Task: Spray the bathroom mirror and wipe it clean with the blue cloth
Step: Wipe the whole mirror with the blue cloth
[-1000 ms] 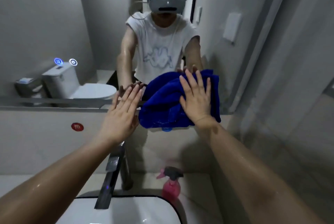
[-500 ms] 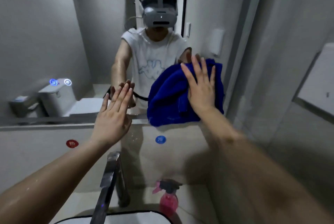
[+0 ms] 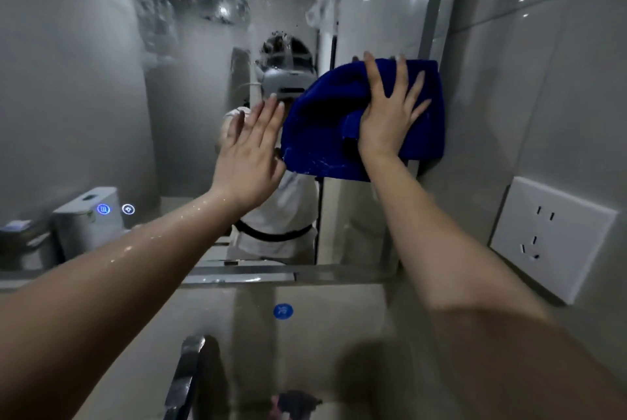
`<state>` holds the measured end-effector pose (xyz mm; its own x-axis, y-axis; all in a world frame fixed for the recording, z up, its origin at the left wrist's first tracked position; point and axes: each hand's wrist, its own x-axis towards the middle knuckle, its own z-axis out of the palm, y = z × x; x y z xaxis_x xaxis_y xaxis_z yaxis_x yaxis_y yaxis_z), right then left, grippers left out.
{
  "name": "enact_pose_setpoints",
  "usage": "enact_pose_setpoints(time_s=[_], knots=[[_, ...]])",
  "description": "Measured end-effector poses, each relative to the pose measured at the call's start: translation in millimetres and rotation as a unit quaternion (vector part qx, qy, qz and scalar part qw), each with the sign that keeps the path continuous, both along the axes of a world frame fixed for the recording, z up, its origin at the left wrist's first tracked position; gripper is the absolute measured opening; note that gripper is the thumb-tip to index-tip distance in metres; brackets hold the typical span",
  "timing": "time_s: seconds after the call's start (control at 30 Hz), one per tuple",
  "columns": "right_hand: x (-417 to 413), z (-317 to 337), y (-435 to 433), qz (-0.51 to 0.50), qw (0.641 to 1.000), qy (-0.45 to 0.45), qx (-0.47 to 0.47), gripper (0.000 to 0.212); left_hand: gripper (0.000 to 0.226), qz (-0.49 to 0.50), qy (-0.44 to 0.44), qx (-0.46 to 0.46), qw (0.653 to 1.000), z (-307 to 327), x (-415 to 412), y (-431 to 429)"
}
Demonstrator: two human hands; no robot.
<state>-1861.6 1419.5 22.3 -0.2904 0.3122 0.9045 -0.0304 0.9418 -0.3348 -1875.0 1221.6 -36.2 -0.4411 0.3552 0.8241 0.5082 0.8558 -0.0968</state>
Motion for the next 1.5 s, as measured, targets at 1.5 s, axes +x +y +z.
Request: enact_pose_setpoints(time_s=[1.5], knots=[[-7, 12, -10, -0.018, 0.995, -0.001, -0.093, 0.08, 0.071, 0.03, 0.06, -0.046, 0.997, 28, 10, -11]])
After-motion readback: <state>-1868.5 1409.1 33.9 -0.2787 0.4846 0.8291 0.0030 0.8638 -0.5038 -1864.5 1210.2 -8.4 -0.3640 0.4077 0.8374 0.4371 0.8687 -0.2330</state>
